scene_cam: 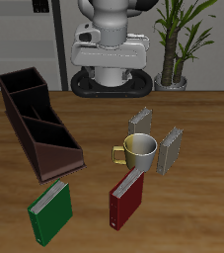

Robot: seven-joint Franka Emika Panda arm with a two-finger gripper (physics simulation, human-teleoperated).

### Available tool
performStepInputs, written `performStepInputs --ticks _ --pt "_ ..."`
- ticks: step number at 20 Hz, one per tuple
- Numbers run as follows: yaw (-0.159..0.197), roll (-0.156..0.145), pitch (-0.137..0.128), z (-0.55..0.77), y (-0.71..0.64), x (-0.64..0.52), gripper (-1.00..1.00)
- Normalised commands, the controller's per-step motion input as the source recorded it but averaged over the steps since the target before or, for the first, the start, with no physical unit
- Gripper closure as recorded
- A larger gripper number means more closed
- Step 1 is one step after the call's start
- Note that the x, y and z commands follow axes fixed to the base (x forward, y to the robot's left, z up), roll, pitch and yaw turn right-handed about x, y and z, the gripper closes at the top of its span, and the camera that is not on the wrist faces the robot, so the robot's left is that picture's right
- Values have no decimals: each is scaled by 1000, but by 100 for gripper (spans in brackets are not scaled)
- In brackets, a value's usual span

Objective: Place the right yellow book into the right desk caddy's back compartment

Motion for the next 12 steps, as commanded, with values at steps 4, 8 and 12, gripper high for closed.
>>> performStepInputs --ticks 4,8,12 --pt "-60 26 13 -103 247 -104 -100" --pt "-54 11 -17 -10 180 -123 -100" --pt "-39 -21 -35 -8 250 -191 -100"
